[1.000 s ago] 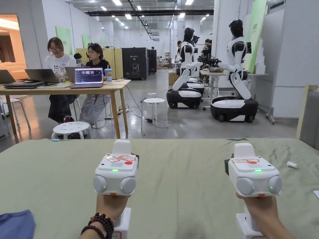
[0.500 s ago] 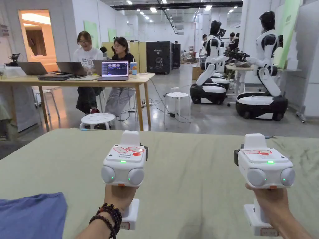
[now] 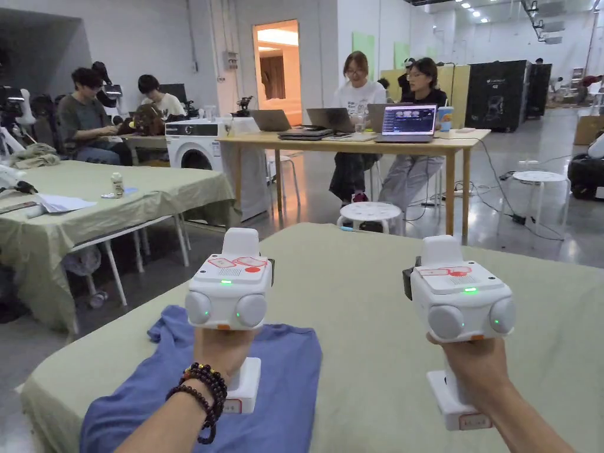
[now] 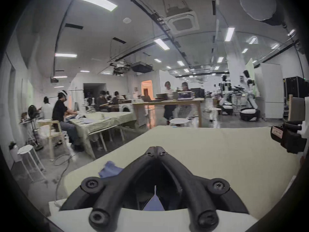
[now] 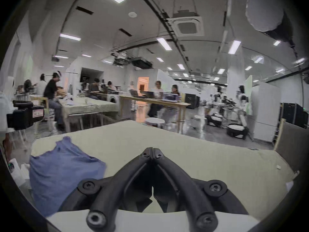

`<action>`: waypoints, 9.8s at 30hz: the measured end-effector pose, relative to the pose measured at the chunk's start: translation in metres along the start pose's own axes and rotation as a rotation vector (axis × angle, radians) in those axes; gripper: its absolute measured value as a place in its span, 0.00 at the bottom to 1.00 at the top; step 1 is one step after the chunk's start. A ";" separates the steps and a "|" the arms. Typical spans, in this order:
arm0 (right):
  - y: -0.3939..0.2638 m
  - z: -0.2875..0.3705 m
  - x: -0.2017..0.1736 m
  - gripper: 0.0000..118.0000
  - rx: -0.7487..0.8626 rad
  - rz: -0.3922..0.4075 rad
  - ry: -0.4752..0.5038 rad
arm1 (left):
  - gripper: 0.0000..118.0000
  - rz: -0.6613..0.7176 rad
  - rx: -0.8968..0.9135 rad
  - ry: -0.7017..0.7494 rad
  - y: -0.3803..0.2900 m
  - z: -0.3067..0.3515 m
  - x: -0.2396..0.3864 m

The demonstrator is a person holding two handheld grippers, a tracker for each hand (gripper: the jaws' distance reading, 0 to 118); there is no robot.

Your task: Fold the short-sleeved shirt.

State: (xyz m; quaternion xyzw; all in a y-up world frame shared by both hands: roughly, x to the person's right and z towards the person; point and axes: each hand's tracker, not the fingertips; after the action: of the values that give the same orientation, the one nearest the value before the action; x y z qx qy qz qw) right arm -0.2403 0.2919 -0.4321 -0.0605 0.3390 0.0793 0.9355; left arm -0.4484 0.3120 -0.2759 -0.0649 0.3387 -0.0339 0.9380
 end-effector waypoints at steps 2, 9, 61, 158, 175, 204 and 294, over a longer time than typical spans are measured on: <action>0.001 -0.006 -0.026 0.00 -0.004 0.005 0.052 | 0.00 0.008 -0.011 0.035 -0.002 0.001 -0.022; 0.001 -0.019 -0.066 0.00 -0.004 0.050 0.115 | 0.00 0.010 -0.046 0.069 -0.016 -0.010 -0.055; -0.044 0.093 0.044 0.04 0.028 0.025 0.188 | 0.05 -0.128 -0.414 -0.602 -0.048 -0.098 0.142; -0.128 0.294 0.369 0.04 -0.324 -0.200 -0.587 | 0.01 -0.178 -0.517 -0.758 -0.090 -0.057 0.341; -0.261 0.327 0.460 0.65 -0.735 -0.392 -0.593 | 0.01 -0.167 -0.494 -0.755 -0.086 -0.032 0.359; -0.148 0.215 0.387 0.02 -0.395 -0.177 -0.659 | 0.01 -0.039 -0.379 -0.700 -0.053 -0.035 0.361; -0.239 0.315 0.298 0.10 -0.715 -0.038 -0.391 | 0.08 -0.236 -0.507 -0.655 -0.183 0.023 0.172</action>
State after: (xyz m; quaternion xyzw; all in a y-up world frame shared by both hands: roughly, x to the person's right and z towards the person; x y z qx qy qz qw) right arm 0.2273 0.1426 -0.3691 -0.3721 0.1045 0.1848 0.9036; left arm -0.3052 0.1151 -0.3405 -0.3390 0.0108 -0.0343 0.9401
